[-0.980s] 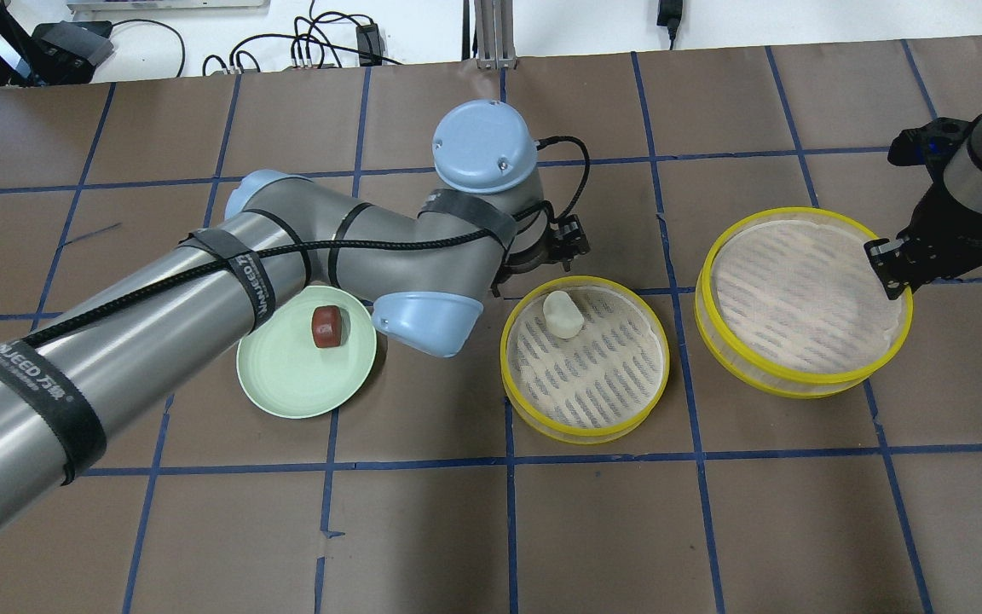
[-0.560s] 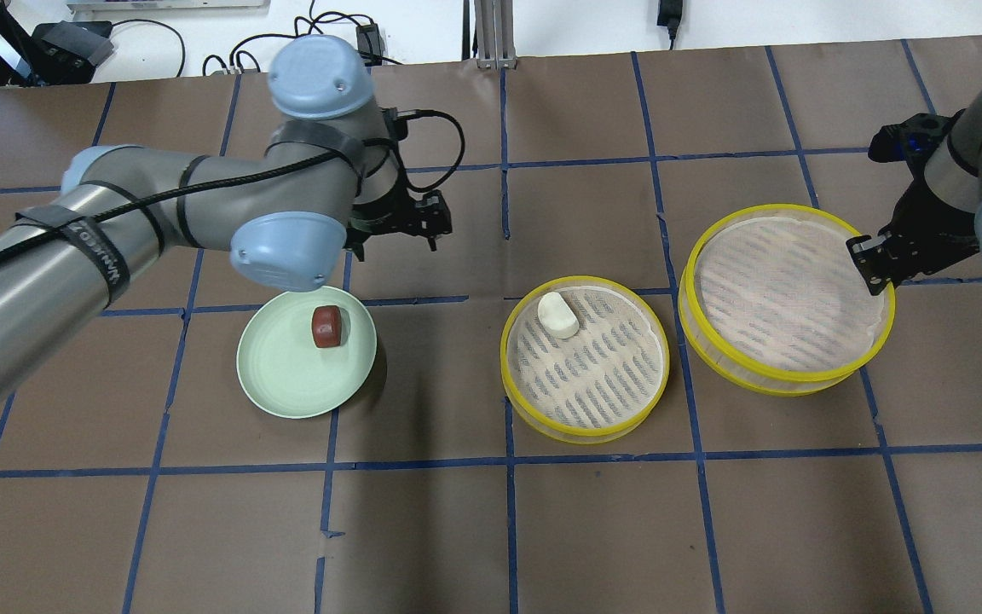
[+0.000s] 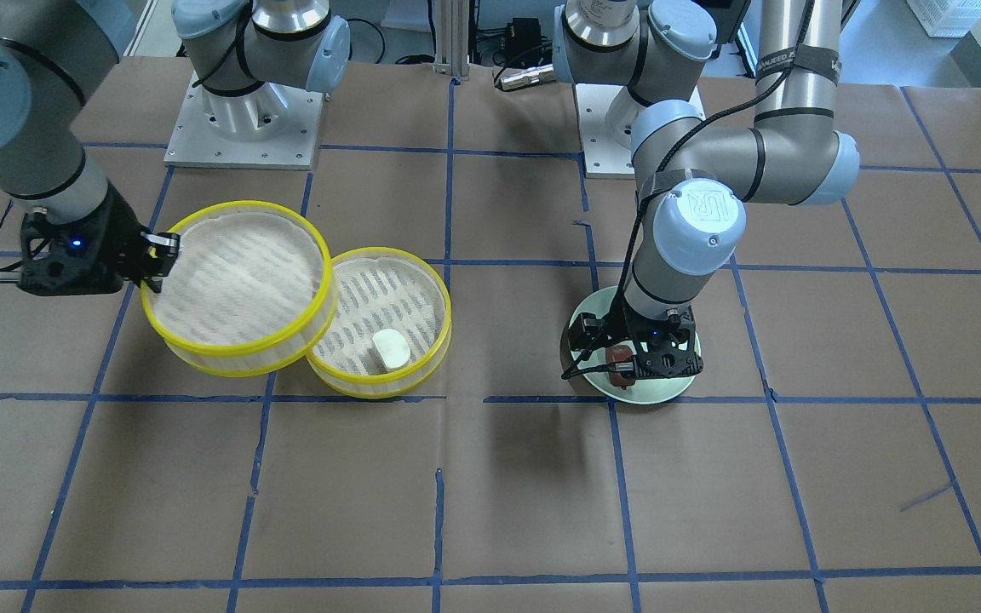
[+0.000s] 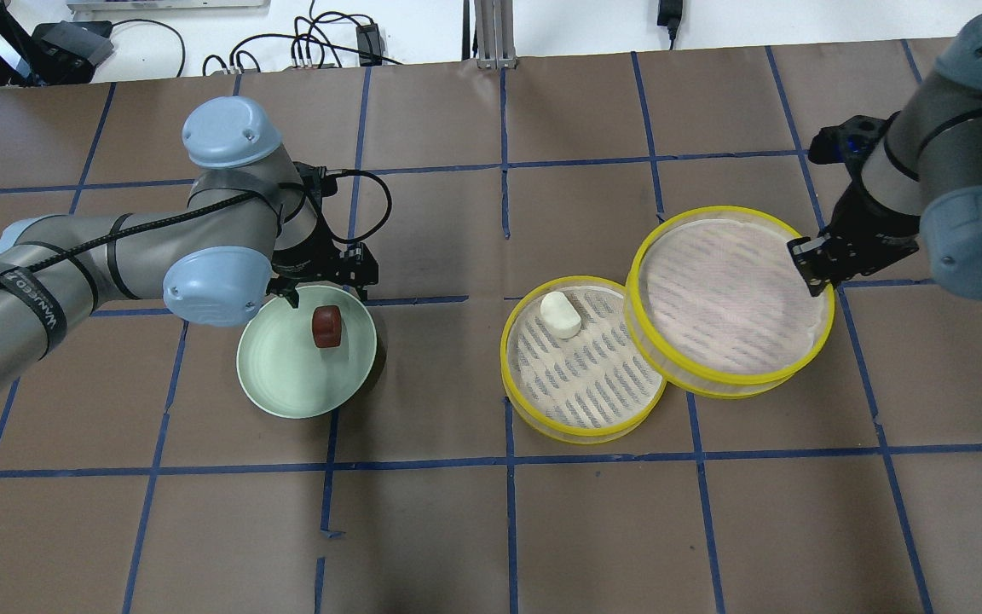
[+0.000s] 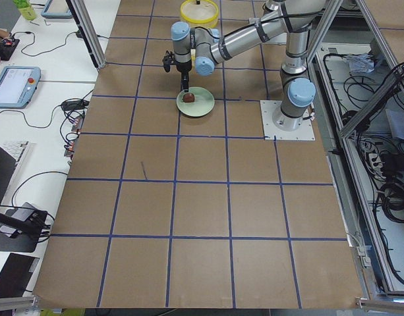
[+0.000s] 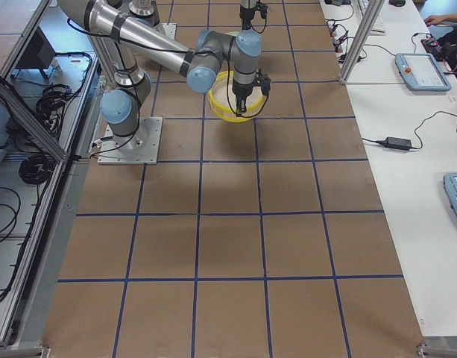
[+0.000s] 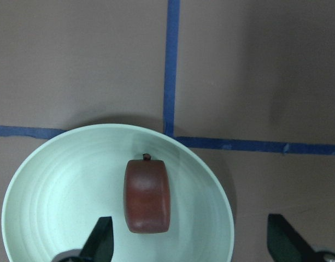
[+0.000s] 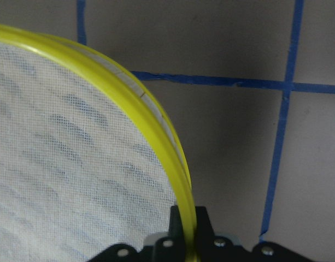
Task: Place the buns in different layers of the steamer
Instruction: 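Lower the left gripper to the brown bun while the right restacks the top tier, then grasp the brown bun with the left gripper and lift it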
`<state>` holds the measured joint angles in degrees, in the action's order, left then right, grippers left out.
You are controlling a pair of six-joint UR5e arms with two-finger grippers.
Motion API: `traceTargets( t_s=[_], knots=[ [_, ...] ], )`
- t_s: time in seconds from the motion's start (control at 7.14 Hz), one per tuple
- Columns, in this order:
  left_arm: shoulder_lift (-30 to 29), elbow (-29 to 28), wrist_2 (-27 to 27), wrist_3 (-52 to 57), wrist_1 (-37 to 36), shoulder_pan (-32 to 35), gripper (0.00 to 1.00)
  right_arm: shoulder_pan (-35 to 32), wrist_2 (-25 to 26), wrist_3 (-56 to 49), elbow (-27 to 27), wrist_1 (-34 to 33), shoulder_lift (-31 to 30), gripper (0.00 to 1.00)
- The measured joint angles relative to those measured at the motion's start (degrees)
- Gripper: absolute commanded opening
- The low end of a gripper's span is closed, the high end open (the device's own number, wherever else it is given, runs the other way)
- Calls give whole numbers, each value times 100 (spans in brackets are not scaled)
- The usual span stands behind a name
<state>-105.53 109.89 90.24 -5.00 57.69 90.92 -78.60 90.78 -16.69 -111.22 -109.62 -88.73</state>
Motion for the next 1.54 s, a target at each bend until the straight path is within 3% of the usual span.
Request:
traceTargets(
  t_s=[0.42, 0.56, 0.7, 0.84, 1.12, 1.54],
  knots=[
    [-99, 163, 8, 31, -68, -36, 95, -1243, 8, 817, -22, -565, 414, 3],
    [-139, 175, 10, 28, -72, -38, 90, -1430, 20, 969, -30, -668, 503, 3],
    [-160, 181, 11, 28, -73, -39, 45, -1514, 17, 1044, -35, -745, 578, 4],
    [-172, 196, 69, 36, -74, -39, 10, -1552, 24, 1067, -41, -768, 636, 4],
    [-177, 282, 349, 43, -76, -42, 2, -1586, 169, 1068, -47, -752, 682, 4],
    [-147, 245, 441, 21, -178, -40, 2, -1627, 213, 1083, -49, -758, 707, 4]
  ],
)
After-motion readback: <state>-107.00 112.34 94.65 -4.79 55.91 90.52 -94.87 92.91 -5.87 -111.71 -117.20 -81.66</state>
